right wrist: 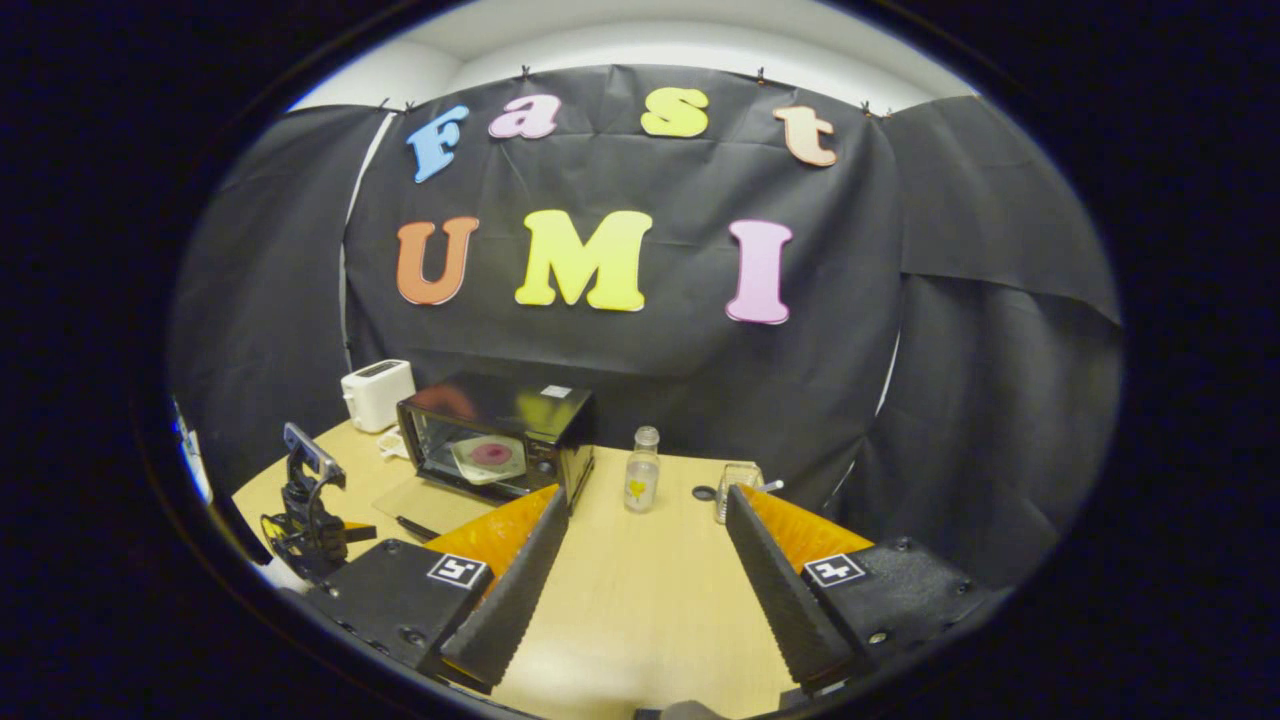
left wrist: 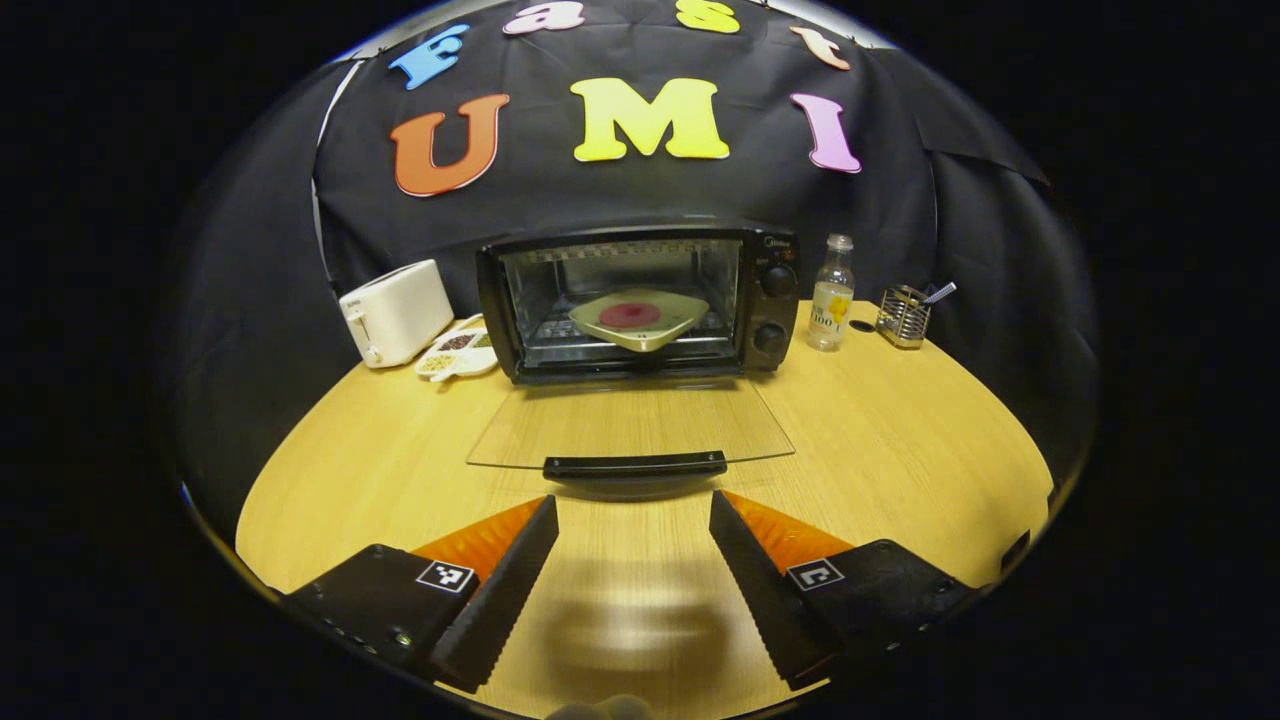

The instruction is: Open the electric oven with the left hand, put the food in, and close the electric oven.

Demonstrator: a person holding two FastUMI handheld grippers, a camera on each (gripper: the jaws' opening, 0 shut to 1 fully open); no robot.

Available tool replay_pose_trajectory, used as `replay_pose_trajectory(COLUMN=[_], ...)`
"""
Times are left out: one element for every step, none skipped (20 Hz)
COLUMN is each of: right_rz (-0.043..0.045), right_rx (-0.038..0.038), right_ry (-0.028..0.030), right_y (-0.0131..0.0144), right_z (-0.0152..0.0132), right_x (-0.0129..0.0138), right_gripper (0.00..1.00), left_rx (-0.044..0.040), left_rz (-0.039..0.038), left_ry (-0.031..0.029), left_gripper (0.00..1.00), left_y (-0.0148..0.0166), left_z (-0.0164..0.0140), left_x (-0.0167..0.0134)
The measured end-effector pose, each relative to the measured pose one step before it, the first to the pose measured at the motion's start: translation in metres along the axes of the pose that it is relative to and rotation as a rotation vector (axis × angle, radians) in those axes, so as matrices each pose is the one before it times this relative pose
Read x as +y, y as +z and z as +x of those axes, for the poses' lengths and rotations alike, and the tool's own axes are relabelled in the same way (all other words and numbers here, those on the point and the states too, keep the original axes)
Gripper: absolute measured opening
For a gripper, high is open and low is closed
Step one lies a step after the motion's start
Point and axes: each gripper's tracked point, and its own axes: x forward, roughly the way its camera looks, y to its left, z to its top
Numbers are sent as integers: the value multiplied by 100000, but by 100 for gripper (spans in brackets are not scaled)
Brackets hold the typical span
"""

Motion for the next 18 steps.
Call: replay_pose_trajectory(right_rz=[195,396,545,548,465,300,-398,-244,750,790,657,130,56,-68,-270,260,586,398], right_rx=[338,622,414,731,596,466,426,265,391,325,263,386,252,572,833,909,256,-258], right_ry=[-730,-998,-1047,-1062,-811,-626,-974,-1355,-1092,-536,-938,-551,-532,-559,-458,-123,-30,-20], right_y=[-54,-107,-176,-160,-173,-122,-161,-74,-34,-35,-187,-138,-138,-221,-339,-218,-44,95], right_z=[-100,-107,-29,-98,-62,-86,-88,-38,-35,-108,44,-29,102,99,234,108,14,39], right_x=[-436,-375,-399,-434,-326,-187,-229,-363,-343,-75,-165,-98,-70,-112,-29,31,35,27], right_gripper=[97,100,100,100,97,100,100,100,100,97,97,100,100,100,100,100,100,97], left_rx=[1471,709,1124,1125,556,500,63,76,628,660,1412,-3420,647,196,361,160,201,368], left_rz=[-176,204,106,-206,-290,-152,36,134,-145,54,115,219,842,386,-1537,-311,-25,218], left_ry=[473,623,70,458,-285,280,-44,-124,-788,-691,-134,-351,609,451,44,-354,213,-149], left_gripper=[98,98,98,98,98,98,98,98,98,98,98,98,97,97,98,98,100,97], left_y=[-517,-277,-456,-349,-305,-217,-35,-39,-147,-187,-388,682,153,65,-73,3,58,-11], left_z=[701,779,718,701,703,486,530,504,550,523,255,127,476,86,77,-18,-11,-16], left_x=[-14,72,-20,121,24,57,-8,-67,-193,-229,-6,32,98,288,-216,45,144,26])
